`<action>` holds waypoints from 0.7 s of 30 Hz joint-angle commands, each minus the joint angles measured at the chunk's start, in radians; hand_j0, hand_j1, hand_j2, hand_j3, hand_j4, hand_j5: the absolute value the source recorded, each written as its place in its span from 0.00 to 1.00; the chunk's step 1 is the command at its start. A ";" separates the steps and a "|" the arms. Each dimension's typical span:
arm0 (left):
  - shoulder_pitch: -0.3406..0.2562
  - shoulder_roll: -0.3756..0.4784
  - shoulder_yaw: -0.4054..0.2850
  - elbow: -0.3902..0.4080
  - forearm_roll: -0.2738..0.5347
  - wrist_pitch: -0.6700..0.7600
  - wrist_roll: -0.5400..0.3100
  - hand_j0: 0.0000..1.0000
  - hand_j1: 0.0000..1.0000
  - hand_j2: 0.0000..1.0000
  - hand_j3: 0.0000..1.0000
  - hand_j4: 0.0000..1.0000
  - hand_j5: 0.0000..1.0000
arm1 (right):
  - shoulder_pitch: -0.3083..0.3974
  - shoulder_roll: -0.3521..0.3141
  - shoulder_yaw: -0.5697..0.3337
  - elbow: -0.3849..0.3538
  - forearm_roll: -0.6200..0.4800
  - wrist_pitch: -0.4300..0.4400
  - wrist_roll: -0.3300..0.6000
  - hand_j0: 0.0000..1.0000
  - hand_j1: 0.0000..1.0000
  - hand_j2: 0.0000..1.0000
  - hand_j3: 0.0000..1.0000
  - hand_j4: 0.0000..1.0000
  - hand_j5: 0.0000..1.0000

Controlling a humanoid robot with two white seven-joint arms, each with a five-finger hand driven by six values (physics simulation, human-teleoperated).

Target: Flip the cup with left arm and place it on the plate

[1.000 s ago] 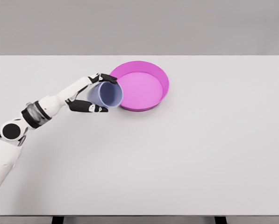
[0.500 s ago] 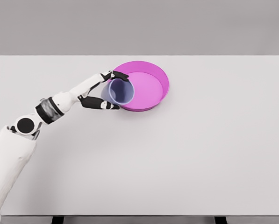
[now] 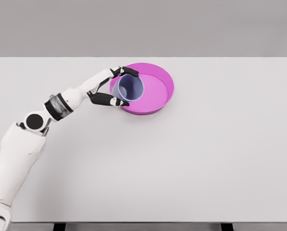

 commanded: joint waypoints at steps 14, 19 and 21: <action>-0.054 -0.062 -0.002 0.104 -0.002 0.002 -0.036 0.72 0.72 0.72 0.72 0.72 0.72 | 0.000 0.000 0.000 0.000 0.000 0.000 0.000 1.00 1.00 1.00 1.00 1.00 1.00; -0.069 -0.097 -0.004 0.169 -0.005 0.002 -0.036 0.73 0.73 0.73 0.73 0.73 0.73 | 0.000 0.000 0.000 0.000 0.000 0.000 0.000 1.00 1.00 1.00 1.00 1.00 1.00; -0.078 -0.108 0.000 0.192 -0.005 0.002 -0.036 0.73 0.73 0.73 0.73 0.73 0.73 | 0.000 0.000 0.000 0.000 0.000 0.000 0.000 1.00 1.00 1.00 1.00 1.00 1.00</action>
